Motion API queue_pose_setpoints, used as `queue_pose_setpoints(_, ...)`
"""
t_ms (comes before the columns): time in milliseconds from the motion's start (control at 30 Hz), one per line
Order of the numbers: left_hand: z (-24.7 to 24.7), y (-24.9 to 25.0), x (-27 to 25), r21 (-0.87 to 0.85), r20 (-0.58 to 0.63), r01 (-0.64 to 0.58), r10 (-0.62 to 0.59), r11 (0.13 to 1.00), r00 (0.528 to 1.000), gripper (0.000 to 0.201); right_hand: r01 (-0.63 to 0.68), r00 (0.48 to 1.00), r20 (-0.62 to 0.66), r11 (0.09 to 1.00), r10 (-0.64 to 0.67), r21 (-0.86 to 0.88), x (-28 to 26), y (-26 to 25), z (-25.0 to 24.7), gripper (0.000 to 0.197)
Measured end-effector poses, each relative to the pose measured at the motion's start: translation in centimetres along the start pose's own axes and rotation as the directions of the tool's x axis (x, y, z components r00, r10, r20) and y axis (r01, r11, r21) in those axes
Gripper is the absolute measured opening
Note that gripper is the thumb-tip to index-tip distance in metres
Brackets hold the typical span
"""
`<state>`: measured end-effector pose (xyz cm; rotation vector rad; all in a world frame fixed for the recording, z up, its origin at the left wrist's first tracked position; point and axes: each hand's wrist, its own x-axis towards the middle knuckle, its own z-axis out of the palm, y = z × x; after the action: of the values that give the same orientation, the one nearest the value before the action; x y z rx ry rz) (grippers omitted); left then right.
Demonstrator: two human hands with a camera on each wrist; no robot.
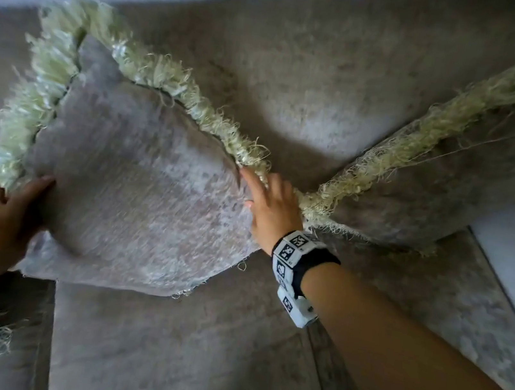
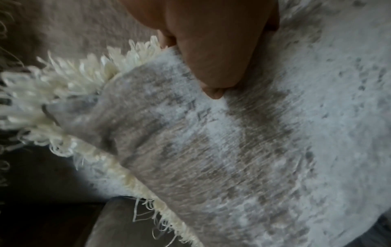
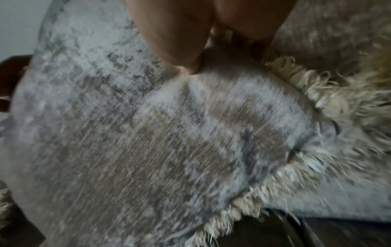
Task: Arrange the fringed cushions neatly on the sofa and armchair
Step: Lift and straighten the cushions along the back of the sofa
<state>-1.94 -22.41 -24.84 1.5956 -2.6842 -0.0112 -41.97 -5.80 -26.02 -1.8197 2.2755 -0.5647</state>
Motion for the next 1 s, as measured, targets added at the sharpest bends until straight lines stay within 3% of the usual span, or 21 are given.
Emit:
queue_pose_setpoints(33, -1.0, 1.8, -0.5, -0.026, -0.048, 0.037, -0.038, 0.999, 0.998, 0.072, -0.021, 0.999, -0.026, 1.000, 0.020, -0.011, 0.0, 0.3, 0.5, 0.097)
queue_pose_setpoints(133, -2.5, 4.4, -1.5, -0.115, -0.162, -0.033, 0.014, 0.993, 0.987, 0.088, -0.048, 0.996, -0.070, 0.999, 0.047, -0.011, -0.3, 0.8, 1.4, 0.080)
queue_pose_setpoints(267, -2.1, 2.6, -3.4, -0.125, -0.070, 0.035, -0.044, 0.992, 0.997, 0.088, -0.031, 0.997, -0.068, 0.999, 0.028, -0.036, -0.9, 1.6, 2.3, 0.073)
queue_pose_setpoints(433, -4.2, 2.1, -5.5, -0.075, 0.060, 0.119, -0.115, 0.990, 0.992, 0.083, -0.066, 0.995, -0.079, 0.997, 0.062, -0.050, -0.9, -0.1, 1.1, 0.081)
queue_pose_setpoints(533, -5.7, 2.0, -5.9, -0.078, 0.100, 0.159, -0.151, 0.984, 0.983, 0.084, 0.006, 0.993, -0.119, 0.997, -0.015, -0.075, -0.3, -2.7, -0.8, 0.085)
queue_pose_setpoints(667, -6.7, 1.2, -5.7, -0.112, 0.035, 0.161, -0.158, 0.981, 0.987, 0.072, 0.184, 0.958, -0.207, 0.979, -0.198, -0.086, 0.5, -7.6, -2.1, 0.064)
queue_pose_setpoints(833, -4.3, -2.8, -8.7, -0.287, 0.005, 0.205, -0.213, 0.936, 0.977, 0.055, 0.432, 0.899, -0.077, 0.902, -0.431, -0.007, 0.1, -15.9, -0.4, 0.038)
queue_pose_setpoints(1000, 1.6, -11.8, -16.6, -0.412, 0.143, 0.365, -0.336, 0.835, 0.931, 0.055, 0.514, 0.849, 0.137, 0.858, -0.510, 0.005, -1.3, -24.8, 5.7, 0.023)
